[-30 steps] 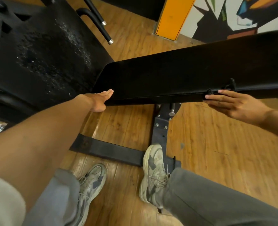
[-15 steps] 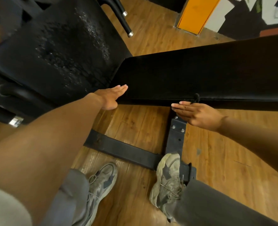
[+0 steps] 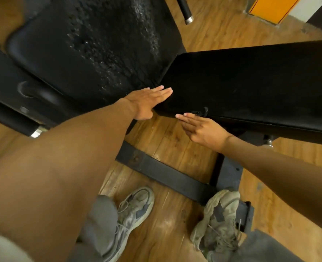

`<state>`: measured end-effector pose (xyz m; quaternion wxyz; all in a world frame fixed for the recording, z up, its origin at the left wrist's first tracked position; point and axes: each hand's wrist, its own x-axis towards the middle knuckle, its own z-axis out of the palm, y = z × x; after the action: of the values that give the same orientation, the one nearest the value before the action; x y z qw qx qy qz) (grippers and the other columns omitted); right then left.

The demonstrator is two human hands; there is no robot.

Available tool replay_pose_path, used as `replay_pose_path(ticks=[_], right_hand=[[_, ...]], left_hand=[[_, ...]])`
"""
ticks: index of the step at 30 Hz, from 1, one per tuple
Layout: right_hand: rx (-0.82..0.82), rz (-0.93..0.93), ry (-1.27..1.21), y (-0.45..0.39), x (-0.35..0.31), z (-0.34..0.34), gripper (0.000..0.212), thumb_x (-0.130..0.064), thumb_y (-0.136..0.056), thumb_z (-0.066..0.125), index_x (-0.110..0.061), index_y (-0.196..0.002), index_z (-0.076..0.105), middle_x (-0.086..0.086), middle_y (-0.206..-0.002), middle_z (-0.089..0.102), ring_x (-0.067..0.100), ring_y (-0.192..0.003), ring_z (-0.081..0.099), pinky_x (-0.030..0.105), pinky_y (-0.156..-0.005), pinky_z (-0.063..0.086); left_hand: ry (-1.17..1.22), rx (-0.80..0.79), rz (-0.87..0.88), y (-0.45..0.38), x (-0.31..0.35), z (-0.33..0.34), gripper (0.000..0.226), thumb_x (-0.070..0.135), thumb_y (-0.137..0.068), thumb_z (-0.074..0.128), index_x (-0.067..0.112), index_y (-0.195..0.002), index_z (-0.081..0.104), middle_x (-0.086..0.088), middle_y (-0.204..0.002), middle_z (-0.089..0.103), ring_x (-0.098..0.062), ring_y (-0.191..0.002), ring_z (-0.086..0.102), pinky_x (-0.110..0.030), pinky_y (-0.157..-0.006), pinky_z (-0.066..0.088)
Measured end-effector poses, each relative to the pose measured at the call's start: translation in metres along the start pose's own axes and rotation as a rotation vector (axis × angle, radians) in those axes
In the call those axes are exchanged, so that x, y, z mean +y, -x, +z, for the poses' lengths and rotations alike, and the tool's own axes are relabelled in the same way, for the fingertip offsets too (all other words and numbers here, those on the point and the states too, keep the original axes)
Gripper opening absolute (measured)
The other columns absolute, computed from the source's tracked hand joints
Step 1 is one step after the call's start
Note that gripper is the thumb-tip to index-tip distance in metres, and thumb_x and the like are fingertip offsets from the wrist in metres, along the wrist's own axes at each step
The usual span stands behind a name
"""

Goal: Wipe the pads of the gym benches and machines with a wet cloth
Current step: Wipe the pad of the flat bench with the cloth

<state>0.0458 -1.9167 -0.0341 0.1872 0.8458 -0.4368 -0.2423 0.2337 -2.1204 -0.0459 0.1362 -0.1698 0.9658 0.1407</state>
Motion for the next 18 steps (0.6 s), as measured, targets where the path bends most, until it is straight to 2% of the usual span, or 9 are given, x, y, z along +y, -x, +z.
replay_pose_path(ticks=[3,5,8,12,14,16,18], right_hand=[[-0.024,0.021,0.093,-0.034,-0.008,0.007,0.034,-0.014,-0.09,0.069,-0.014,-0.123,0.073,0.013,-0.149,0.053,0.032,-0.151,0.031,0.046,-0.12,0.006],[-0.061,0.028,0.106,-0.056,-0.013,0.006,0.033,-0.011,-0.095,0.059,-0.013,-0.126,0.071,0.016,-0.153,0.049,0.033,-0.153,0.025,0.046,-0.121,0.001],[-0.058,0.091,0.033,-0.068,-0.019,-0.003,0.029,-0.012,-0.088,0.07,-0.017,-0.115,0.077,0.012,-0.145,0.058,0.031,-0.149,0.036,0.044,-0.122,0.014],[-0.032,0.175,-0.028,-0.029,-0.007,-0.018,0.05,-0.013,-0.083,0.077,-0.016,-0.132,0.068,0.01,-0.154,0.049,0.032,-0.151,0.032,0.045,-0.122,0.014],[0.004,0.235,-0.085,-0.004,0.005,-0.029,0.058,-0.01,-0.078,0.081,-0.013,-0.134,0.066,0.013,-0.153,0.049,0.034,-0.148,0.037,0.046,-0.121,0.021],[0.05,0.356,-0.193,0.014,0.016,-0.037,0.061,-0.003,-0.079,0.077,-0.008,-0.138,0.062,0.018,-0.15,0.052,0.038,-0.142,0.045,0.048,-0.118,0.032],[0.051,0.541,-0.359,0.03,0.031,-0.045,0.061,0.001,-0.085,0.072,-0.009,-0.143,0.056,0.019,-0.151,0.05,0.038,-0.141,0.047,0.049,-0.117,0.036]], left_hand=[[-0.028,0.007,-0.02,-0.003,-0.001,0.0,0.099,-0.001,-0.087,0.048,0.024,-0.164,-0.01,0.01,-0.171,-0.014,-0.008,-0.156,-0.014,-0.038,-0.129,0.005],[-0.016,0.009,-0.028,-0.004,-0.002,0.0,0.098,0.0,-0.088,0.048,0.024,-0.164,-0.009,0.009,-0.171,-0.013,-0.009,-0.156,-0.014,-0.038,-0.129,0.004],[-0.018,-0.002,-0.025,-0.004,-0.001,-0.002,0.098,0.001,-0.089,0.049,0.024,-0.164,-0.009,0.009,-0.171,-0.013,-0.008,-0.156,-0.013,-0.037,-0.129,0.004],[-0.022,-0.019,-0.031,-0.005,0.003,-0.008,0.095,0.004,-0.092,0.051,0.023,-0.164,-0.008,0.009,-0.171,-0.013,-0.009,-0.156,-0.013,-0.038,-0.129,0.005],[0.016,-0.019,-0.051,-0.004,0.005,-0.007,0.095,0.004,-0.092,0.051,0.024,-0.164,-0.008,0.009,-0.171,-0.012,-0.008,-0.156,-0.013,-0.039,-0.129,0.005],[0.059,-0.017,-0.068,-0.003,0.007,-0.005,0.096,0.004,-0.091,0.051,0.025,-0.164,-0.008,0.01,-0.172,-0.011,-0.008,-0.156,-0.012,-0.039,-0.129,0.006],[0.097,-0.024,-0.085,-0.002,0.009,-0.004,0.097,0.004,-0.09,0.051,0.027,-0.164,-0.007,0.011,-0.172,-0.01,-0.007,-0.156,-0.011,-0.039,-0.129,0.008]])
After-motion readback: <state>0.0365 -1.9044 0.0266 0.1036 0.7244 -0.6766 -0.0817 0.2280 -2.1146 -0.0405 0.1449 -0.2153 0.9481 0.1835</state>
